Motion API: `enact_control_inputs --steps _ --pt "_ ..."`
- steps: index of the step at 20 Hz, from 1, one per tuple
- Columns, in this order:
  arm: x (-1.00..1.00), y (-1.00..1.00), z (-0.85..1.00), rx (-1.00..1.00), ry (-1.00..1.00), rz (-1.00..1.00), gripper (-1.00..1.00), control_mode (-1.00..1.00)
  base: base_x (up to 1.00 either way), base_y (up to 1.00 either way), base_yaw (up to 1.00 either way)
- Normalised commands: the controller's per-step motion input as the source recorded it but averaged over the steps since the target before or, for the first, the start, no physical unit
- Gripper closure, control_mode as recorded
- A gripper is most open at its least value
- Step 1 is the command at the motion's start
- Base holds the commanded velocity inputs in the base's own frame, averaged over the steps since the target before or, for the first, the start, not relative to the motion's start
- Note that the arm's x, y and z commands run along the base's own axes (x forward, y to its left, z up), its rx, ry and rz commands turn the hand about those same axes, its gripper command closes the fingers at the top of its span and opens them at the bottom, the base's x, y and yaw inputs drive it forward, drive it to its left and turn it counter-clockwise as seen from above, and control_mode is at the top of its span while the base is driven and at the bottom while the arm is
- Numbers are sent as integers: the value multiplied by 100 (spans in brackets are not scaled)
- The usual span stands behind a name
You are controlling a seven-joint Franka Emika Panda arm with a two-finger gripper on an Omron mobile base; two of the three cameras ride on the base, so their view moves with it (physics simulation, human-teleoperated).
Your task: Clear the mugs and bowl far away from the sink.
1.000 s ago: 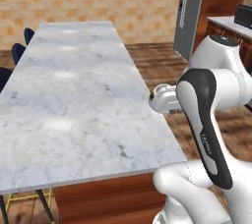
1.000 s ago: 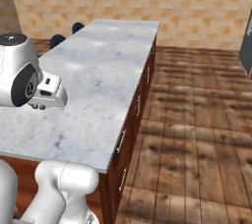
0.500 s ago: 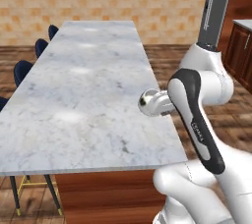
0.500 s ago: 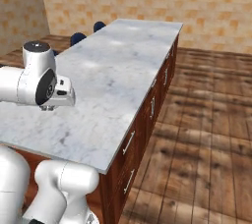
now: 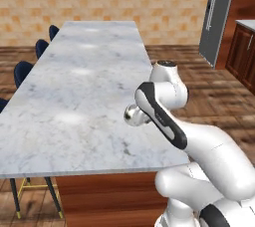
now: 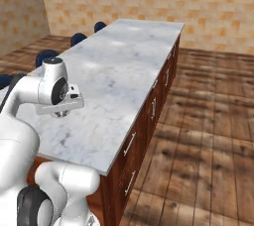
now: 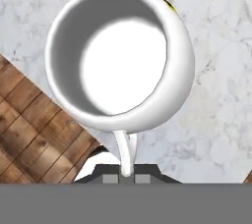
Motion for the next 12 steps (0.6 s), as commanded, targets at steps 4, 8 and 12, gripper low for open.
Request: enact_control_inputs --steps 4,8,12 --pt "100 25 -74 -10 0 0 100 -100 0 0 0" --pt "98 18 -73 -2 0 2 100 -100 0 0 0" --pt "89 11 -75 0 0 2 100 -100 0 0 0"
